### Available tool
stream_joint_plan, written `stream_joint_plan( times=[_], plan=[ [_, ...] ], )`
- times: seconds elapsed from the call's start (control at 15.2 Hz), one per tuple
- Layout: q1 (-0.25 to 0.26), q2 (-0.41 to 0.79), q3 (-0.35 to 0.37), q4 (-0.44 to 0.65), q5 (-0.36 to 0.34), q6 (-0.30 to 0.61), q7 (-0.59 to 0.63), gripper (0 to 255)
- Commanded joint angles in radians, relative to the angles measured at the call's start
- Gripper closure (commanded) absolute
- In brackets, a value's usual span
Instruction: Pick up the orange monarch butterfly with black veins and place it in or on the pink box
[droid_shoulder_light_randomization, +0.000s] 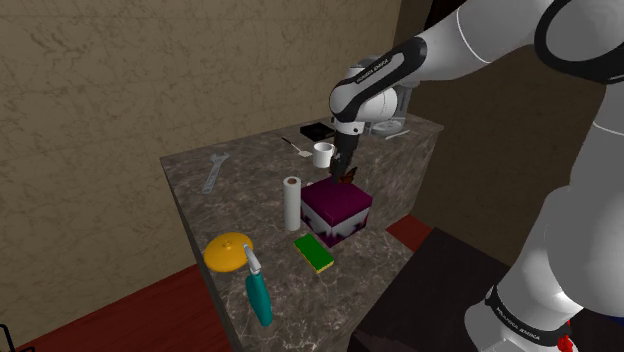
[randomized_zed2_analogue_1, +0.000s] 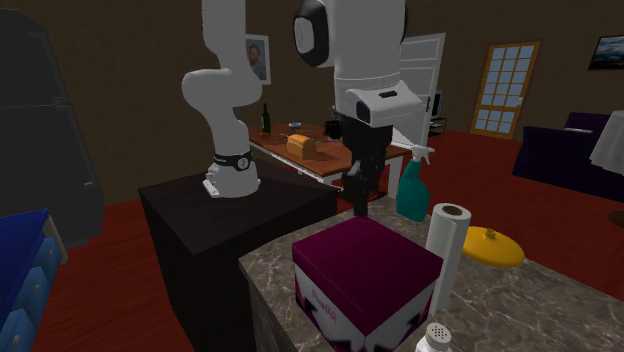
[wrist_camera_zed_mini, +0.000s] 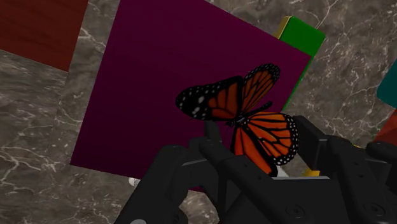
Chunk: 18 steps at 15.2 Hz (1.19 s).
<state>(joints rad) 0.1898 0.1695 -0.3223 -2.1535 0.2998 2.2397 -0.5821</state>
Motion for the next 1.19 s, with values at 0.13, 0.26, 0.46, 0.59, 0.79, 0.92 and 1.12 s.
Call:
stream_joint_plan(
  times=[0.13, 0.26, 0.46, 0.59, 0.79, 0.92, 1.12],
  plan=[
    [-0.016, 0.09, 0.005, 0.087, 0.033, -0.007, -0.027, 255],
    [-0.018, 0.107, 0.009, 0.081, 0.044, 0.014, -0.038, 255],
    [-0.022, 0.135, 0.016, 0.074, 0.063, 0.045, -0.054, 255],
    [-0.025, 0.154, 0.021, 0.071, 0.075, 0.065, -0.065, 255],
    [-0.03, 0.182, 0.028, 0.067, 0.094, 0.093, -0.082, 255],
    [-0.03, 0.182, 0.029, 0.067, 0.094, 0.093, -0.081, 255],
    [-0.03, 0.182, 0.029, 0.067, 0.094, 0.093, -0.082, 255]
  ],
)
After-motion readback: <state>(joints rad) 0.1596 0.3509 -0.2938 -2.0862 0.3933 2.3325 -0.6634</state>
